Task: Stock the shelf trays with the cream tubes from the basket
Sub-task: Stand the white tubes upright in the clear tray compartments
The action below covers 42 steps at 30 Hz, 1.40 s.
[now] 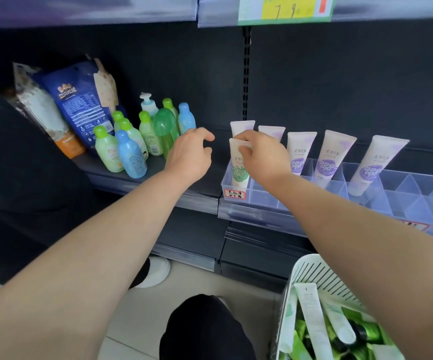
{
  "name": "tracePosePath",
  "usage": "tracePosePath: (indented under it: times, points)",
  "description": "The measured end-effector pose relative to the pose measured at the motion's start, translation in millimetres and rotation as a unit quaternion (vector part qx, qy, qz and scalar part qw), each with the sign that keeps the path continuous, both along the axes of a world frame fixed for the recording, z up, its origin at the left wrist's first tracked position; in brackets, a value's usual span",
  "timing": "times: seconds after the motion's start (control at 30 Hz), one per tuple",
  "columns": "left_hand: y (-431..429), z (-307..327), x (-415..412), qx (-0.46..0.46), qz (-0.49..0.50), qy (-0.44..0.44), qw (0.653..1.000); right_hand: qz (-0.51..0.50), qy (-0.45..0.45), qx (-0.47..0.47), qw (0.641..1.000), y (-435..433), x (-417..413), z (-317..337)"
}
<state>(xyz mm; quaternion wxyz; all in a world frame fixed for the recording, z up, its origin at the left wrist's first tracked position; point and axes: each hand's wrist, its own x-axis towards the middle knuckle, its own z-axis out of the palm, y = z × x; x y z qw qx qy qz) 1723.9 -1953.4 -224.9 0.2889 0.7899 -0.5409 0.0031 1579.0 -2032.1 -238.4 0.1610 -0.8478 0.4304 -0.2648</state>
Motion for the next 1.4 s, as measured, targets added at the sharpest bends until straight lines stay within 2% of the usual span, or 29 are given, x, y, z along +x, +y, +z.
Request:
tracePosePath:
  times: [0.2,0.4,0.63,0.8,1.0,1.17,1.4]
  points:
    - [9,4,-7,0.006,-0.001,-0.009,1.0,0.017,0.037,-0.015,0.999,-1,-3,4]
    - [19,15,-28,-0.019,-0.005,-0.015,1.0,0.002,0.022,-0.05,0.999,14,-32,6]
    - [33,9,-83,-0.051,-0.07,-0.012,0.996,-0.018,0.031,-0.078,0.996,49,-108,-21]
    - [39,-10,-139,-0.032,-0.139,-0.007,0.99,-0.04,0.068,-0.071,0.994,72,-180,-57]
    - [39,-54,-207,0.044,-0.209,0.019,0.977,-0.084,0.121,-0.019,0.989,90,-264,-100]
    - [39,-95,-255,0.133,-0.255,0.009,0.958,-0.11,0.182,0.083,0.974,100,-318,-141]
    - [32,-161,-298,0.333,-0.258,0.01,0.907,-0.095,0.253,0.199,0.942,115,-351,-191]
